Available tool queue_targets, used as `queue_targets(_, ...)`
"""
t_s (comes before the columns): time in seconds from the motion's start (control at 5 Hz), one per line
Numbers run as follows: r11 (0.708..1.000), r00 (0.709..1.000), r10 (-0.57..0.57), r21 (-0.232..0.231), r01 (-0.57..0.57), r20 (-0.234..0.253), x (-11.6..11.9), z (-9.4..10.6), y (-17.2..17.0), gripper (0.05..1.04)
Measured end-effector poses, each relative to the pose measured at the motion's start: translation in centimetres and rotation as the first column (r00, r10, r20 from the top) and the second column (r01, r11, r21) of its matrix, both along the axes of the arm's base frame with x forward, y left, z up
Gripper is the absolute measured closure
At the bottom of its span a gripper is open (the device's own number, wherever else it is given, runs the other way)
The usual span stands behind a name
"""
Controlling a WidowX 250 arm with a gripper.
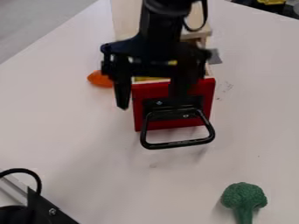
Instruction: Opened the drawer.
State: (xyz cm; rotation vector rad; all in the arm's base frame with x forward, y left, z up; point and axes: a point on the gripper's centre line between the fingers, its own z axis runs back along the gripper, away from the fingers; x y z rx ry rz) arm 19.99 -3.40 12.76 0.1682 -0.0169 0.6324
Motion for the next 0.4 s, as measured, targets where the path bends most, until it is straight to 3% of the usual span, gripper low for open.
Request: queue_targets(0.4, 0.999, 0.999, -0.029, 0.021, 0.03, -0.019, -0.59, -0.62, 0.06, 0.098)
